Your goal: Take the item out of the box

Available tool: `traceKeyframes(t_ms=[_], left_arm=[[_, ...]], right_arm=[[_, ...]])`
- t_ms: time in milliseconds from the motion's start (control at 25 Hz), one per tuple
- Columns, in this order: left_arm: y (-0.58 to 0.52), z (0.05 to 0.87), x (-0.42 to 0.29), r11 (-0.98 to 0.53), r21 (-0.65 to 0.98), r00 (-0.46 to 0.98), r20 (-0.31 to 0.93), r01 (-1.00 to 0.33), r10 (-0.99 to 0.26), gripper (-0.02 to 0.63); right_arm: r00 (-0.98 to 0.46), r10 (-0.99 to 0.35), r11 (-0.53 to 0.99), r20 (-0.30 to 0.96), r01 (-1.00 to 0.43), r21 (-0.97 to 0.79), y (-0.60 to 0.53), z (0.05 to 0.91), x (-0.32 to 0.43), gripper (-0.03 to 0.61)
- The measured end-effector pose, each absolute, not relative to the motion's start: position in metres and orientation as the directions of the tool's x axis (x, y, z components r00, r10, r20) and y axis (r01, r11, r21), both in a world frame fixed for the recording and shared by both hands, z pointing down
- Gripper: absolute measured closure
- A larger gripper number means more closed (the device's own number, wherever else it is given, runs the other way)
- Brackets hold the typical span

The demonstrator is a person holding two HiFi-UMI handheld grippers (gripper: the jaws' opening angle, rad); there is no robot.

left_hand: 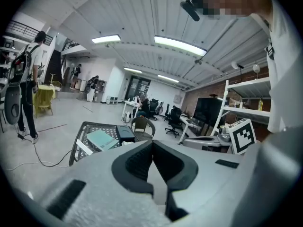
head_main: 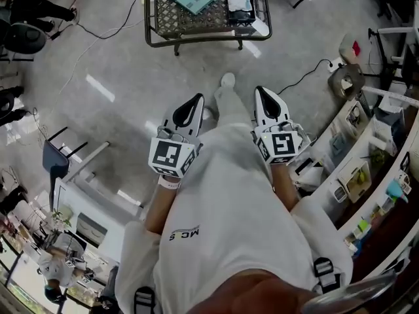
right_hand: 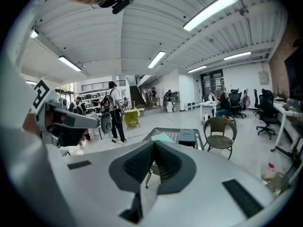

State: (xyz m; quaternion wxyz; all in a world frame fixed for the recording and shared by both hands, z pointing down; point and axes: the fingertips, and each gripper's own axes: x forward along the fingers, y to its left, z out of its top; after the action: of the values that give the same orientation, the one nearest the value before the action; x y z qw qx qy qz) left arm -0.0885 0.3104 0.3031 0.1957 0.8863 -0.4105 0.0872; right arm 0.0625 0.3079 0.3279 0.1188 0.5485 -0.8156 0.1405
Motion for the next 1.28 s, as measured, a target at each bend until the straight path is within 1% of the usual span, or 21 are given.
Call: traceKeyframes(t_ms=[120, 200, 320, 440, 520, 680, 840, 1160, 1280], left_arm=[[0.287, 0.316, -0.081, -0.576, 0.288, 0.644, 0.352, -0.765, -0.679, 0.589], [0.263, 0.320, -0.076, -0.578, 0.282, 0.642, 0.366, -0.766, -0.673, 0.589], [0.208, 0.323, -0.073, -0.585, 0.251, 0.634, 0.386, -0.771, -0.670, 0.589], [0.154, 0.321, -0.066, -0.564, 0.245, 0.612, 0.395, -0.789, -0.685, 0.589], [0.121, 0.324, -0.058, -0.530, 0.266, 0.592, 0.403, -0.805, -0.698, 0.589], [0.074, 0.331, -0.046, -0.437, 0.388, 0.575, 0.401, -0.812, -0.713, 0.589], [0.036, 0.337, -0.035, -0.419, 0.373, 0.553, 0.422, -0.828, -0.718, 0.589], [0.000, 0.343, -0.020, -0.433, 0.349, 0.553, 0.428, -0.831, -0.715, 0.589], [-0.008, 0.349, -0.023, -0.439, 0.339, 0.553, 0.435, -0.832, -0.711, 0.589]], right_arm=[[-0.409, -0.821, 0.375, 0.398, -0.912, -0.164, 0.280, 0.352, 0.062, 0.563], [-0.416, -0.814, 0.374, 0.406, -0.909, -0.183, 0.252, 0.364, 0.066, 0.563], [-0.421, -0.809, 0.388, 0.410, -0.907, -0.166, 0.196, 0.377, 0.069, 0.561], [-0.455, -0.780, 0.397, 0.428, -0.890, -0.223, 0.141, 0.391, 0.080, 0.560], [-0.465, -0.770, 0.399, 0.436, -0.885, -0.239, 0.105, 0.398, 0.091, 0.558], [-0.507, -0.745, 0.449, 0.433, -0.862, -0.237, 0.048, 0.399, 0.097, 0.558], [-0.546, -0.720, 0.503, 0.428, -0.836, -0.220, 0.000, 0.396, 0.100, 0.554], [-0.542, -0.695, 0.526, 0.473, -0.831, -0.181, -0.036, 0.413, 0.112, 0.554], [-0.546, -0.696, 0.536, 0.467, -0.827, -0.167, -0.046, 0.421, 0.109, 0.554]])
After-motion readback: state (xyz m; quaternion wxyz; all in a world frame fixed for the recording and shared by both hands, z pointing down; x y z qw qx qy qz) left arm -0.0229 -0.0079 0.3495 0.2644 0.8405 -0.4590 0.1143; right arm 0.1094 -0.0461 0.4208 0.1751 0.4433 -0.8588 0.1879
